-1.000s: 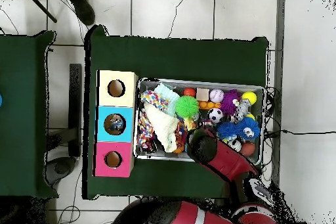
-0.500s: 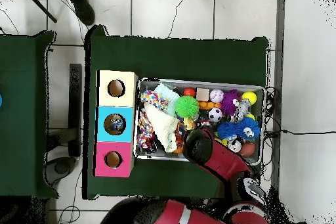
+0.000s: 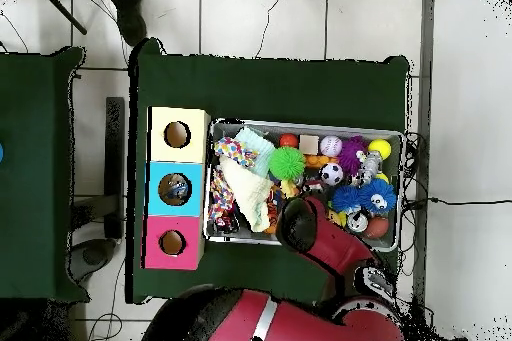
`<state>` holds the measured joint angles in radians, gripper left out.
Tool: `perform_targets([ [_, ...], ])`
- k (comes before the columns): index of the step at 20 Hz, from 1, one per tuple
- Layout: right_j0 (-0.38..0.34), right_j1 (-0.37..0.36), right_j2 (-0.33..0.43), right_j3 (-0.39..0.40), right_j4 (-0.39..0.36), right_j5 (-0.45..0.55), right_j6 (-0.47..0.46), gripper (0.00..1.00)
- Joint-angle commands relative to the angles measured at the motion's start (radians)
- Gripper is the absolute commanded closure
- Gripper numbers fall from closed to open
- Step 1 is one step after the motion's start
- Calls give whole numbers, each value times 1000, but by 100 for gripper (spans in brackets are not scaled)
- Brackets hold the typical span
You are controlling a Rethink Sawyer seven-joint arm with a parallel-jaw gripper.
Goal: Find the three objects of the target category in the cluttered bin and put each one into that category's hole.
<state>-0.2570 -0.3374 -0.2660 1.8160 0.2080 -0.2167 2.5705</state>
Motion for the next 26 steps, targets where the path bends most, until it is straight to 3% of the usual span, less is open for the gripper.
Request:
perform_targets([
  [1, -11, 90, 66, -146, -29, -166, 86, 0],
  [8, -44, 83, 83, -147, -51, -138, 61, 0],
  [10, -28, 89, 45, -152, -35, -130, 44, 0],
  [11, -38, 87, 54, -145, -35, -125, 58, 100],
  [17, 9, 98, -9, -138, 54, -111, 78, 100],
  [26, 16, 74, -11, -111, 43, -76, 89, 100],
])
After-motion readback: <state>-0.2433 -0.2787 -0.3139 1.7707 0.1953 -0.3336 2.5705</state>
